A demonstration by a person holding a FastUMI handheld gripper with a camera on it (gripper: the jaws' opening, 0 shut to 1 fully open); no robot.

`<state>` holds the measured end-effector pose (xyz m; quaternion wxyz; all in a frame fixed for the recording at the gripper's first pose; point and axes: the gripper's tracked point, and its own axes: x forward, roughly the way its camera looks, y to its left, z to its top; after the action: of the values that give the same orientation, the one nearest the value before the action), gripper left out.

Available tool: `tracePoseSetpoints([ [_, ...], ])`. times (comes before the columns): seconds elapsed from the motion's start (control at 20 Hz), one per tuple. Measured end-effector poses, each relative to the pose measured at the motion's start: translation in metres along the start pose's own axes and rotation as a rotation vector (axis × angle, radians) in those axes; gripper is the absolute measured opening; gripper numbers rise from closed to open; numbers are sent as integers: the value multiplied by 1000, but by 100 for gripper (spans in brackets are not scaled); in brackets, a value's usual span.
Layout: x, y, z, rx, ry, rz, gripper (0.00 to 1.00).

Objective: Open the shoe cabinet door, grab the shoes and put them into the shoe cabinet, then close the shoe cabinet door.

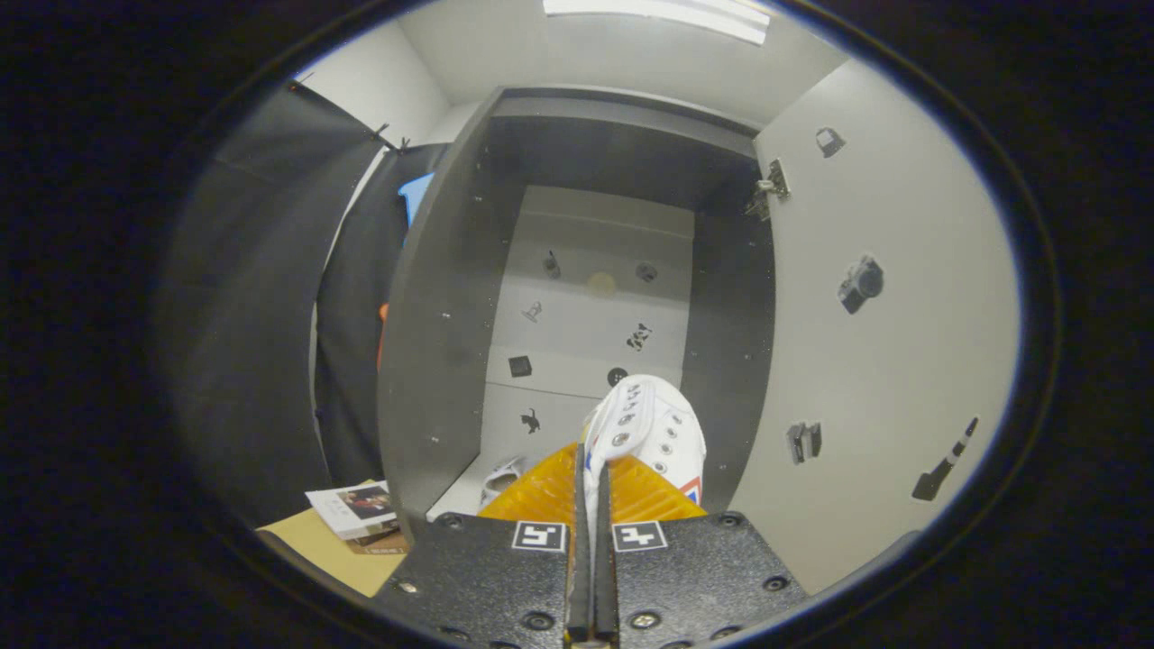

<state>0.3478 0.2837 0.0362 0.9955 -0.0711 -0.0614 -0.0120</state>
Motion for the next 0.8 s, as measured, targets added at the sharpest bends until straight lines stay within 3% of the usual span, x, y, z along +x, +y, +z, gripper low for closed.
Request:
tracePoseSetpoints([
  [0.45,137,-29,-33,-6,107,-44,6],
  [0.8,193,-25,-74,-58,182,30,6],
])
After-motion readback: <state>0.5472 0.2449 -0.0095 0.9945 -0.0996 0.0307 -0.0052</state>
